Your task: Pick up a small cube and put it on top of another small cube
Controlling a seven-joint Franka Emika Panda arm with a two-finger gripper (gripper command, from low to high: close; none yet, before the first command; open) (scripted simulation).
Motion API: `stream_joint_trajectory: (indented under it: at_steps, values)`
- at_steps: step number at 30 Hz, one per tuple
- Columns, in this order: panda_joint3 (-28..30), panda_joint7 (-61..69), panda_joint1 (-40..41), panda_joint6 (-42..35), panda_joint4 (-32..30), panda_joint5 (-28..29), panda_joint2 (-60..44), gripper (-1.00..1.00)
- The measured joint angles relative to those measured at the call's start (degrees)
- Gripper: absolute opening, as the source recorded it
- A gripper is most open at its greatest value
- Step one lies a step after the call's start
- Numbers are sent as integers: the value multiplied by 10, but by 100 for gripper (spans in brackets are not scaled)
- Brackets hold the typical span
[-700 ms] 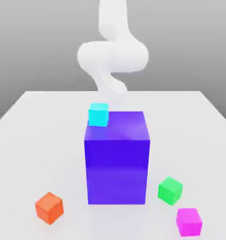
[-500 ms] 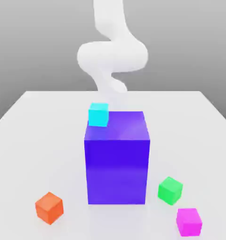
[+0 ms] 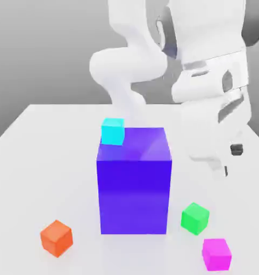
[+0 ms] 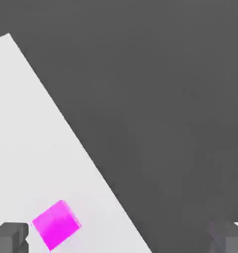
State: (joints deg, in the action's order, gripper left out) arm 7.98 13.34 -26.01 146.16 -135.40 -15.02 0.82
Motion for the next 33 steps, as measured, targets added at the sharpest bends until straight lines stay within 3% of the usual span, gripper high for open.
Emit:
stream_joint_trajectory:
  at_steps: [5,10,14,15,22,26,33]
  values:
    - [-14,86,-15,38,-10,23,-86,0]
    - [-18,140,-32,78,-22,91,-165,0]
    - [-28,158,-28,139,-9,91,-246,0]
    - [-33,162,-24,155,-5,87,-267,-100]
    - [-34,162,-23,157,-4,87,-271,-100]
    - [-22,150,-32,101,-19,104,-199,-100]
    - [-39,224,-26,69,-122,103,-77,-100]
